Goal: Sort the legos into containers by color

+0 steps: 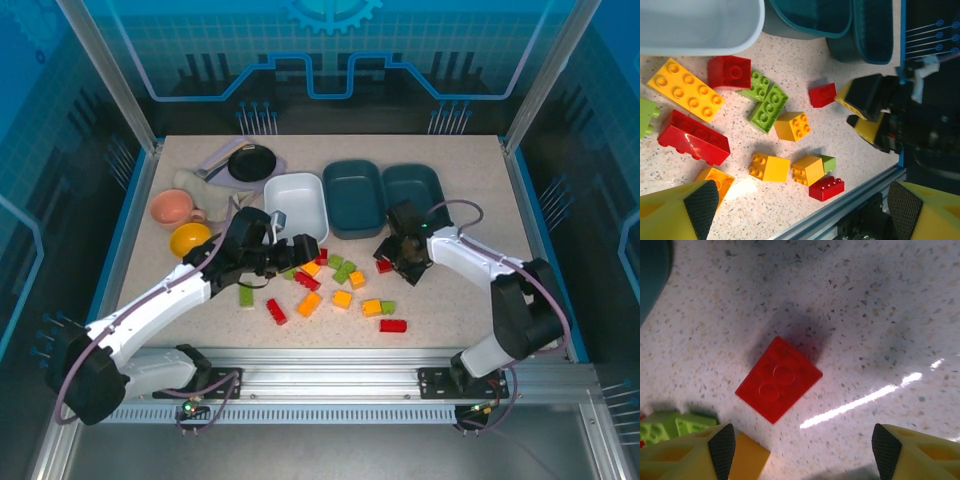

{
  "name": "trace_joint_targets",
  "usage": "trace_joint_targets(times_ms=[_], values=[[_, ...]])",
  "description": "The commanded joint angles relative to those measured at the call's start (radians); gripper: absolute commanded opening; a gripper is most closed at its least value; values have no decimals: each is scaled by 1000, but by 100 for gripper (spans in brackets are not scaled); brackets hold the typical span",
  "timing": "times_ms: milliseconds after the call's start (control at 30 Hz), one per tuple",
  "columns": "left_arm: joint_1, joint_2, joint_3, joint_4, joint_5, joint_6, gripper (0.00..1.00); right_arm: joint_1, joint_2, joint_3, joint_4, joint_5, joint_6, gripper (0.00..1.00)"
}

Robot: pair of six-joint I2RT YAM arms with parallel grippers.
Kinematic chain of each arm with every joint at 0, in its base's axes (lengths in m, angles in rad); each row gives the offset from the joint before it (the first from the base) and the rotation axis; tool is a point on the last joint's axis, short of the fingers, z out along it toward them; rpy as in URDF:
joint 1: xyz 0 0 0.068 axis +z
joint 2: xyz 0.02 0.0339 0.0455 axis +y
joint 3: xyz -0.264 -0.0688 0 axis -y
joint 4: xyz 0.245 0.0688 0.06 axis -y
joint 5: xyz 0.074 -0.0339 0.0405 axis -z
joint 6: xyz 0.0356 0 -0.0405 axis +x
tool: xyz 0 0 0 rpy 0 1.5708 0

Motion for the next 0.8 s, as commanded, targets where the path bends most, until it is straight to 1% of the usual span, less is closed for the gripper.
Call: trace_joint_targets(times_ms=[0, 67, 267, 333, 400, 500, 567, 700, 767], values=[[-13, -47, -26, 60, -3, -42, 92, 2, 54, 36, 65, -6, 99, 75], [-16, -53, -30, 56, -7, -46, 92, -3, 89, 47, 66, -12, 122, 75], [-27, -69, -30, 35, -15, -44, 92, -10, 154, 79, 85, -16, 127, 72], [-28, -74, -30, 30, -17, -45, 92, -11, 169, 82, 83, -13, 133, 68], [-29, -76, -31, 23, -21, -44, 92, -13, 183, 83, 76, -5, 142, 60], [-29, -74, -29, 23, -22, -43, 91, -14, 198, 85, 60, -2, 146, 44], [-28, -71, -26, 20, -22, -42, 91, -12, 197, 85, 45, 4, 143, 37], [-28, -59, -14, 18, -20, -40, 91, -11, 161, 88, 3, 16, 114, 24], [-31, -51, -4, 14, -21, -40, 91, 4, 105, 109, -42, 44, 69, 21]])
